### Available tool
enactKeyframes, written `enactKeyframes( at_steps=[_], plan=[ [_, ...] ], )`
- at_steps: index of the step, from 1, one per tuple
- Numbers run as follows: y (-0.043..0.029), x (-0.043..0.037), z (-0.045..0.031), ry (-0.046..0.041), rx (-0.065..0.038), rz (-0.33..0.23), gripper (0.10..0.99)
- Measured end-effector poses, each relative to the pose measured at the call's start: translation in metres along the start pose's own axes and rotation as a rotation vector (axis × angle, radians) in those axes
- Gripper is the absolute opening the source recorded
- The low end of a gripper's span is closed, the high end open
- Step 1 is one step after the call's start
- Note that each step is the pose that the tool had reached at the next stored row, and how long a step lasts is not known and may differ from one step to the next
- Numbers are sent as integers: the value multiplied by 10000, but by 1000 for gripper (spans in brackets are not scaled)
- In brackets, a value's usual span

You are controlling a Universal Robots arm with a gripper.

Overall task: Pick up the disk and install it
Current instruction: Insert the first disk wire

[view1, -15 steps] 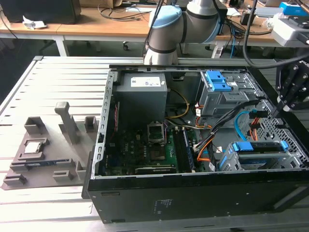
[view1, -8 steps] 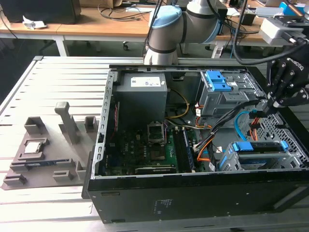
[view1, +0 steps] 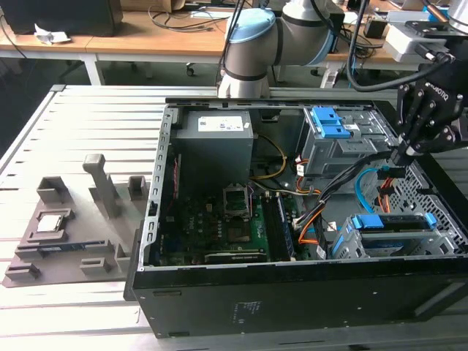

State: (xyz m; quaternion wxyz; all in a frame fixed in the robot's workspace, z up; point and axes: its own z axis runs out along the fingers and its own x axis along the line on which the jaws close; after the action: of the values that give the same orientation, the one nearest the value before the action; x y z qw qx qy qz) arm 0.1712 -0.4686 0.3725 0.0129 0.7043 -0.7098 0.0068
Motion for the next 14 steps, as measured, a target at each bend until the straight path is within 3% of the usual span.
enactKeyframes(
  at_steps=[2, 3, 6, 7, 9, 10, 14],
  plan=[
    [0, 0, 0, 1, 0, 0, 114],
    [0, -1, 0, 0, 0, 0, 235],
    [0, -2, 0, 3, 0, 0, 361],
    [0, -10, 5, 109, 1, 1, 361],
    [3, -43, 22, 485, 4, 4, 361],
    [4, -46, 41, 538, 4, 5, 361],
    [3, -64, 131, 568, 4, 5, 361]
  ],
)
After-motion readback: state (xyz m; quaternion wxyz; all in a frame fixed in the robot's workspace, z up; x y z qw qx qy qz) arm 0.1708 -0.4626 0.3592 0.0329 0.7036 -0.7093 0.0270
